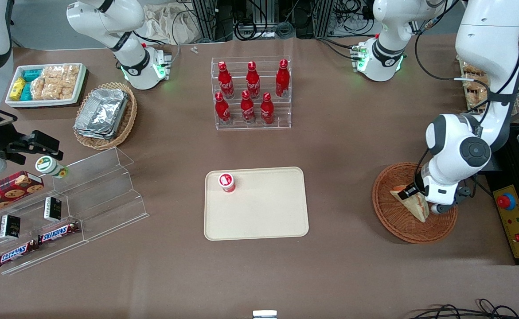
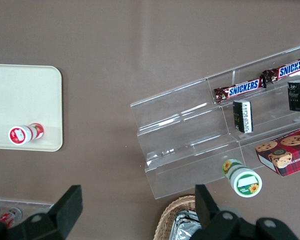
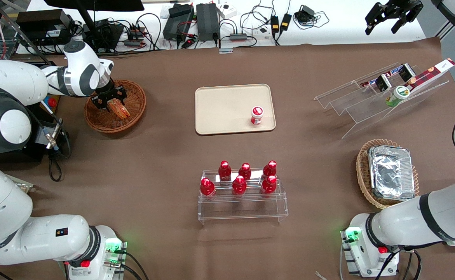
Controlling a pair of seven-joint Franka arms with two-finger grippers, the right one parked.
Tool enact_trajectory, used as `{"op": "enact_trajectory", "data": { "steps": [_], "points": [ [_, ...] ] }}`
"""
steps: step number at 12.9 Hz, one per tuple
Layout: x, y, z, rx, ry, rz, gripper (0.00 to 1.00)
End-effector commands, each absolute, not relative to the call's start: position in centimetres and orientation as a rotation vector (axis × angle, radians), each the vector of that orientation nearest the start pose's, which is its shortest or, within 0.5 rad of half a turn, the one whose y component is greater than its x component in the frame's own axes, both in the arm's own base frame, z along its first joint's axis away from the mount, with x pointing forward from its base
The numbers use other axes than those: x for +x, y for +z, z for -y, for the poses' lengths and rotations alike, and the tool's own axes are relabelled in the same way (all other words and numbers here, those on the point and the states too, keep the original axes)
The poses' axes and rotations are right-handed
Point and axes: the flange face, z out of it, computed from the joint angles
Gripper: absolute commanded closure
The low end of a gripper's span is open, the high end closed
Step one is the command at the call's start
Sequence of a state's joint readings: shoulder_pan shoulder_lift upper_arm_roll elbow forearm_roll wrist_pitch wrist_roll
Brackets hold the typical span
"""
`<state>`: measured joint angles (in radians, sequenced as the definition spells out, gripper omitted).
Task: Place sandwich from basket to tray
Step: 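Close the left gripper on the sandwich's crust edge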
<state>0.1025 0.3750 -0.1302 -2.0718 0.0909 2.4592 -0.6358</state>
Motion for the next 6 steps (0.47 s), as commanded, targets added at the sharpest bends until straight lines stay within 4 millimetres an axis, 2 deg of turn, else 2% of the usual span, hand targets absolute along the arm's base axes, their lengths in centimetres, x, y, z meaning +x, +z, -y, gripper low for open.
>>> {"op": "enact_trajectory", "data": {
  "steps": [1,4,6],
  "points": [
    [58.85,24.87,0.65,-3.015,-0.059,0.853,1.00],
    [58.90,24.84,0.56,-3.016,-0.058,0.851,1.00],
    [59.26,25.51,0.61,-3.019,-0.071,0.843,1.00]
  ]
}}
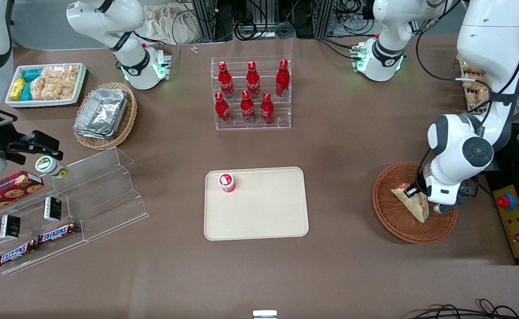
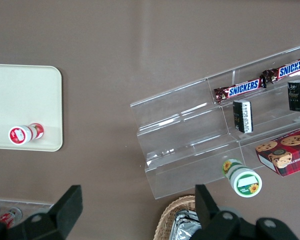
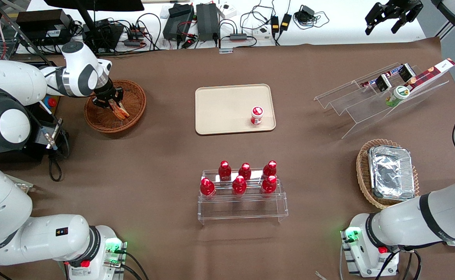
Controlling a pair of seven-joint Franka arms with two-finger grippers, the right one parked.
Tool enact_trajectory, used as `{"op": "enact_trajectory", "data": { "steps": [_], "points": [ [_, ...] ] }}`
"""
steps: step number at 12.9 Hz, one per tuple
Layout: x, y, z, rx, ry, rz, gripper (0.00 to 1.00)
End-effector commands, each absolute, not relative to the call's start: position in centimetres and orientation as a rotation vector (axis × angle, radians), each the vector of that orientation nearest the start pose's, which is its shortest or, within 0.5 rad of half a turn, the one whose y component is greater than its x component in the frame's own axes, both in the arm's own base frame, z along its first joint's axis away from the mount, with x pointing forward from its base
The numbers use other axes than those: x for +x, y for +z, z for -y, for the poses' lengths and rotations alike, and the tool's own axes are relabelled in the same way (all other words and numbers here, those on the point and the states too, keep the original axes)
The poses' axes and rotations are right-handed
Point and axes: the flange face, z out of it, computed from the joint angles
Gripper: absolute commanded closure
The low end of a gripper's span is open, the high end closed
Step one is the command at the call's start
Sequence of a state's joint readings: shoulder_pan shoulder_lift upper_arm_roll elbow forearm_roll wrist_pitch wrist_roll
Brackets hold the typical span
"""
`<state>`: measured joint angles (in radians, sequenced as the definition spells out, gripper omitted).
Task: Place sandwich from basket to tray
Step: 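Close the left gripper on the sandwich's crust edge, then lift the sandwich out of the basket and carry it toward the beige tray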
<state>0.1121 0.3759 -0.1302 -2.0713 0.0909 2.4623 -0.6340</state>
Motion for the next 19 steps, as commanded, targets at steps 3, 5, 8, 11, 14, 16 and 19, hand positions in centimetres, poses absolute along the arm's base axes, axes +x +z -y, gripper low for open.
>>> {"op": "enact_trajectory", "data": {
  "steps": [3,5,8,11,14,16,19],
  "points": [
    [60.5,29.7,0.3,-3.036,-0.070,0.716,1.00],
    [62.6,34.5,0.2,-3.032,0.031,0.620,1.00],
    [64.7,43.0,0.8,-3.024,0.115,0.515,1.00],
    [65.0,49.0,4.9,-3.098,0.149,0.188,1.00],
    [64.3,50.0,14.4,-3.133,0.124,-0.051,1.00],
    [65.1,47.6,20.2,-3.148,0.146,-0.172,1.00],
    [65.4,42.6,28.6,-3.174,0.178,-0.191,1.00]
  ]
}}
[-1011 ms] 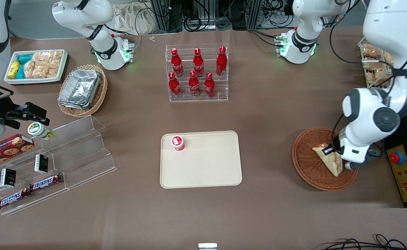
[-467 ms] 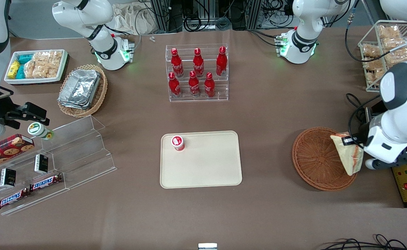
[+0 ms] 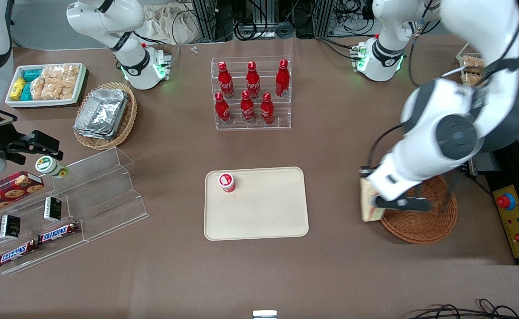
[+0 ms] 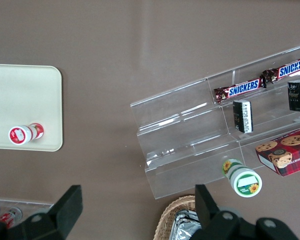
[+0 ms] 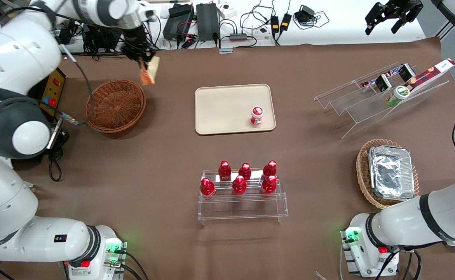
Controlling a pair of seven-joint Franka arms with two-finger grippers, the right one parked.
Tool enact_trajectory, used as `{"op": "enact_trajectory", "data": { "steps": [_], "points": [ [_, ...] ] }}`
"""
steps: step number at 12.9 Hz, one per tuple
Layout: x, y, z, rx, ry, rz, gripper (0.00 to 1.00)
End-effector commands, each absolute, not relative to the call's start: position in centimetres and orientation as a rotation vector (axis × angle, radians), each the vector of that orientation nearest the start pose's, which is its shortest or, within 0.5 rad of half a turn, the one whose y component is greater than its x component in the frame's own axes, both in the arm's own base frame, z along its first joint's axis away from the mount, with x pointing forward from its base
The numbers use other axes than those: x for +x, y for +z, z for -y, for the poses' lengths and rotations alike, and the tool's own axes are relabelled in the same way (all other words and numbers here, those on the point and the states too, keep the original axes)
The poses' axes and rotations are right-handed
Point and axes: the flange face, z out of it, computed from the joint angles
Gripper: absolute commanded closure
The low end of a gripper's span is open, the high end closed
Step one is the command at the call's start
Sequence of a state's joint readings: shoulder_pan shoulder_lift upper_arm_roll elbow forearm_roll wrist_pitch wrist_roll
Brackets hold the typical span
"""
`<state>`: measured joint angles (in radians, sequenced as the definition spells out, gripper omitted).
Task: Place sandwich from basket to tray
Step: 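Lift the sandwich out of the basket and carry it toward the beige tray, then lower the sandwich onto the tray beside the red cup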
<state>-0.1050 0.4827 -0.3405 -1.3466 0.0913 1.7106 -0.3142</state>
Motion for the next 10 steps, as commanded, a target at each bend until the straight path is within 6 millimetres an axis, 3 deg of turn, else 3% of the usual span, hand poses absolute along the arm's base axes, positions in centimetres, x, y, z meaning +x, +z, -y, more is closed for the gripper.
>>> {"op": "enact_trajectory", "data": {
  "steps": [1,3,5,8,10],
  "points": [
    [65.3,40.4,31.2,-3.186,0.171,-0.200,1.00],
    [65.7,36.2,34.2,-3.231,0.118,-0.145,1.00],
    [64.9,32.9,36.9,-3.237,0.136,-0.167,1.00],
    [64.3,28.2,39.4,-3.268,0.124,-0.122,1.00],
    [63.8,26.4,40.8,-3.279,0.118,-0.078,1.00]
  ]
}}
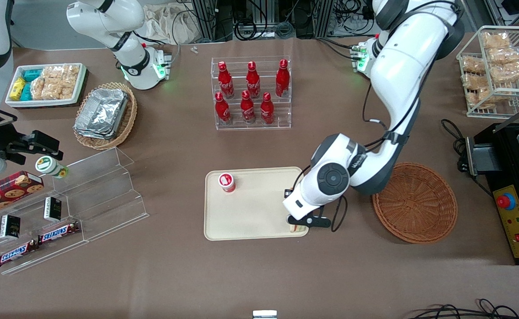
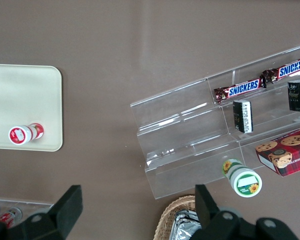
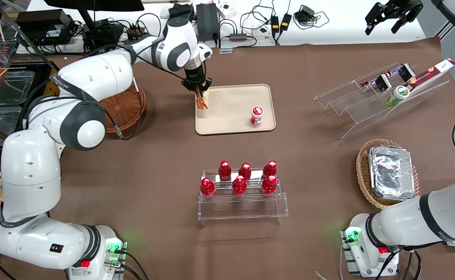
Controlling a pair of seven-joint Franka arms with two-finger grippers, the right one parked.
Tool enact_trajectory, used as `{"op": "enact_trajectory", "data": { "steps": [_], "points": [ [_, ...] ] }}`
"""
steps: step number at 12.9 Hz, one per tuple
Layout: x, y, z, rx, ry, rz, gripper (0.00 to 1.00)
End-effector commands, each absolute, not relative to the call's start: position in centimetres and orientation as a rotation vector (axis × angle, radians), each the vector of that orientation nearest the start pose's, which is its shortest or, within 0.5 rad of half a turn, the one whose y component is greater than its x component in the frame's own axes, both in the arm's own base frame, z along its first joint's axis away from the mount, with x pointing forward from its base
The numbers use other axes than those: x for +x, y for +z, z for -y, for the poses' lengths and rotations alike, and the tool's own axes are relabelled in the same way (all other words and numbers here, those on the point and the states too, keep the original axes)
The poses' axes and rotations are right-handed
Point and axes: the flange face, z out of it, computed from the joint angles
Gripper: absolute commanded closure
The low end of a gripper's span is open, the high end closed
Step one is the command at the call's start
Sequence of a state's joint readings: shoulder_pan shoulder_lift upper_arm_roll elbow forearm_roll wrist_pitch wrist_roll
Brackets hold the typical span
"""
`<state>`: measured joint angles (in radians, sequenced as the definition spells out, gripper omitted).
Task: Place sandwich from basket to tray
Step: 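Lower the sandwich onto the tray beside the red cup, then open the left gripper to release the sandwich upright on the tray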
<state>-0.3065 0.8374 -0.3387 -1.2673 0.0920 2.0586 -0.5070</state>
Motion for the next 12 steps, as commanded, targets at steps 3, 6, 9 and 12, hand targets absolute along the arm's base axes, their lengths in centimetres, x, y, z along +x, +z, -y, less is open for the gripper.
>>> {"op": "enact_trajectory", "data": {
  "steps": [3,6,9,12],
  "points": [
    [62.9,24.9,41.4,-3.264,0.156,-0.074,1.00],
    [62.6,24.3,41.3,-3.259,0.176,-0.061,0.01],
    [63.1,25.3,40.6,-3.260,0.152,-0.045,0.00],
    [64.7,28.6,37.9,-3.231,0.070,0.010,0.00]
  ]
}}
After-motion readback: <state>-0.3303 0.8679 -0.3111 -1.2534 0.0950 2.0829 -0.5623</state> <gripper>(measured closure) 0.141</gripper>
